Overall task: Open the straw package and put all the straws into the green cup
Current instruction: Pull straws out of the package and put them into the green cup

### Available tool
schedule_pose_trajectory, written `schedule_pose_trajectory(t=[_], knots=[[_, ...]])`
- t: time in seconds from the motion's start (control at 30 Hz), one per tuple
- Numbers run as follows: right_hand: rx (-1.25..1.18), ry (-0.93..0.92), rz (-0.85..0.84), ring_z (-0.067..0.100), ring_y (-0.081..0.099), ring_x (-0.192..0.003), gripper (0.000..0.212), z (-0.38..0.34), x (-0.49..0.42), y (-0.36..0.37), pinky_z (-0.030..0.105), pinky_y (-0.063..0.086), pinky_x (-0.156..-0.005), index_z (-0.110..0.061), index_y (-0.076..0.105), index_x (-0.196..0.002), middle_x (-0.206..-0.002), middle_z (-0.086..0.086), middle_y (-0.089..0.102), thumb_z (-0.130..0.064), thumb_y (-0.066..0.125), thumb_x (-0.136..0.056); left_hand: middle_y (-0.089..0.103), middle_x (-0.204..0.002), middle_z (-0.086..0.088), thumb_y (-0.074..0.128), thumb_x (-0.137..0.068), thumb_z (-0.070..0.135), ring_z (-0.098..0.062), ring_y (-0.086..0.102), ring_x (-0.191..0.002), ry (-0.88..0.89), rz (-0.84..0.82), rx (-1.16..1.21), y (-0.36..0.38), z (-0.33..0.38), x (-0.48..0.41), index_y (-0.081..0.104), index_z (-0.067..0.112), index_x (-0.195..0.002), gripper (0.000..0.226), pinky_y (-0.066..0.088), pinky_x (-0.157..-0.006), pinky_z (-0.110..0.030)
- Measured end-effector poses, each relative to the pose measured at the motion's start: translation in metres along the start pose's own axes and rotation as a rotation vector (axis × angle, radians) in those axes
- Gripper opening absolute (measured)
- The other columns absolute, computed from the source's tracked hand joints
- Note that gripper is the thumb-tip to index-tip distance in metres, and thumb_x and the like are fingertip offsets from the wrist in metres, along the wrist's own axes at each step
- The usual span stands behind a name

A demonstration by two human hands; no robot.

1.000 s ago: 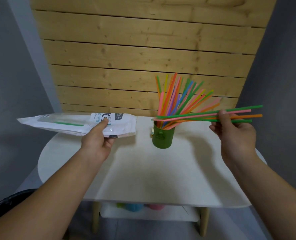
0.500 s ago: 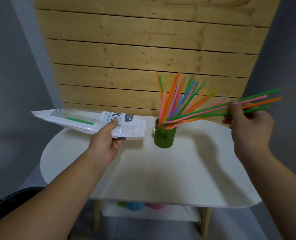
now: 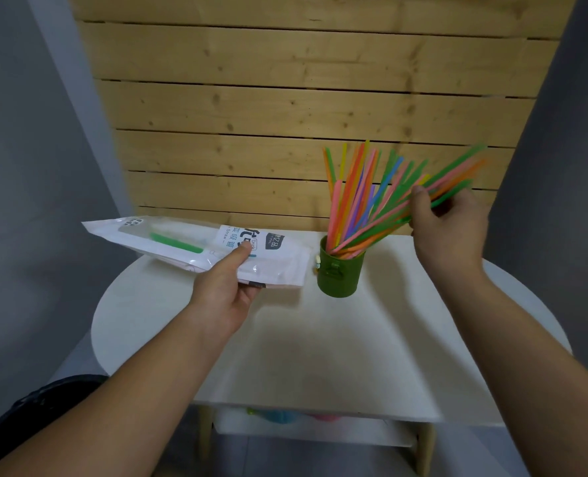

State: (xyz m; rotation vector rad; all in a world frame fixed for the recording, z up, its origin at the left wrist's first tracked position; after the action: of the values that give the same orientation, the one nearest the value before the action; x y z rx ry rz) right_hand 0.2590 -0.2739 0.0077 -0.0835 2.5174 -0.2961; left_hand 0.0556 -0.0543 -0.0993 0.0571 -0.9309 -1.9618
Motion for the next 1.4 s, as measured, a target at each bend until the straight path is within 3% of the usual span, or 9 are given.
schedule_pose_trajectory(t=[0.13,0.23,0.37,0.5,0.63,0.87,1.17,1.3,1.4], knots=[[0.075,-0.005,-0.037,0.0,0.052,-0.054,0.023,0.002,-0.005,0.013,0.009,0.03,-0.044,-0.013,0.057,-0.083,-0.065,-0.009,0.052,-0.031,0.057,-0.097,0.081,-0.11,-0.01,0.076,-0.089,0.006,-0.021,0.08,-0.09,0.001,-0.006,-0.015,-0.003,0.003,-0.002,0.068,0.011,-0.124,0.036,0.064,-0.059,-0.031],[0.031,0.01,-0.063,0.006,0.054,-0.061,0.018,0.004,-0.003,0.025,0.018,0.036,-0.05,-0.014,0.06,-0.09,-0.072,-0.008,0.057,-0.031,0.058,-0.094,0.08,-0.111,-0.01,0.076,-0.089,0.006,-0.023,0.079,-0.096,-0.001,-0.011,-0.016,-0.005,0.004,-0.003,0.068,0.011,-0.125,0.037,0.065,-0.063,-0.033],[-0.105,0.02,-0.085,-0.011,0.062,-0.073,0.014,0.004,0.007,0.04,0.005,0.045,-0.06,-0.02,0.061,-0.101,-0.085,-0.017,0.064,-0.024,0.068,-0.09,0.08,-0.112,-0.009,0.075,-0.09,0.007,-0.023,0.079,-0.097,0.0,-0.029,-0.014,-0.004,0.004,-0.003,0.067,0.011,-0.127,0.039,0.066,-0.068,-0.035],[-0.142,0.046,-0.133,-0.009,0.063,-0.077,0.011,0.009,0.013,0.054,0.017,0.052,-0.071,-0.022,0.065,-0.101,-0.086,-0.016,0.067,-0.023,0.069,-0.09,0.08,-0.111,-0.009,0.075,-0.09,0.006,-0.021,0.08,-0.092,0.001,-0.031,-0.009,-0.005,0.004,-0.003,0.067,0.011,-0.126,0.037,0.064,-0.062,-0.032],[-0.159,0.085,-0.159,0.019,0.069,-0.084,0.009,0.013,0.015,0.061,0.04,0.059,-0.076,-0.02,0.07,-0.096,-0.088,-0.001,0.073,-0.027,0.067,-0.092,0.082,-0.104,-0.008,0.075,-0.089,0.006,-0.02,0.08,-0.084,0.006,-0.038,-0.016,-0.007,0.005,-0.004,0.07,0.011,-0.12,0.031,0.066,-0.063,-0.034],[-0.054,0.111,-0.228,0.026,0.07,-0.085,0.02,0.014,-0.002,0.056,0.052,0.059,-0.079,-0.014,0.068,-0.105,-0.094,0.008,0.072,-0.03,0.058,-0.098,0.082,-0.104,-0.008,0.076,-0.089,0.006,-0.02,0.08,-0.087,0.001,-0.06,-0.01,-0.008,0.007,-0.004,0.07,0.012,-0.116,0.028,0.066,-0.066,-0.035],[-0.138,0.178,-0.273,0.039,0.067,-0.091,0.008,0.023,0.006,0.054,0.054,0.059,-0.079,-0.028,0.063,-0.087,-0.082,0.008,0.065,-0.025,0.069,-0.092,0.08,-0.112,-0.009,0.073,-0.091,0.006,-0.021,0.079,-0.095,-0.007,-0.12,-0.026,0.0,0.006,0.0,0.068,0.009,-0.126,0.036,0.066,-0.069,-0.034],[-0.14,0.211,-0.292,0.039,0.067,-0.085,0.01,0.032,0.01,0.053,0.056,0.058,-0.077,-0.02,0.063,-0.089,-0.076,0.011,0.059,-0.023,0.073,-0.089,0.081,-0.11,-0.009,0.072,-0.092,0.005,-0.02,0.079,-0.092,-0.002,-0.128,-0.026,0.001,0.005,0.0,0.068,0.009,-0.127,0.036,0.065,-0.067,-0.034],[-0.174,0.223,-0.295,0.031,0.069,-0.082,0.021,0.036,0.013,0.05,0.039,0.061,-0.064,-0.026,0.059,-0.086,-0.069,-0.004,0.054,-0.022,0.079,-0.083,0.082,-0.105,-0.007,0.072,-0.092,0.005,-0.02,0.08,-0.089,0.004,-0.13,-0.024,0.001,0.006,-0.001,0.069,0.01,-0.123,0.032,0.065,-0.065,-0.033]])
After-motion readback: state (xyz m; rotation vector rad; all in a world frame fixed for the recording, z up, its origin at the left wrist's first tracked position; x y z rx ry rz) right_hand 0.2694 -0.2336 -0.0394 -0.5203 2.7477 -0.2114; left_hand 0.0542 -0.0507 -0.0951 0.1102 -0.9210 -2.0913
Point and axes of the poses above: each hand's wrist, its own x-axis away from the middle knuckle, its own y-axis out of the palm, z = x × y, the point moved 6 cm from there along -x, towards the middle knuckle
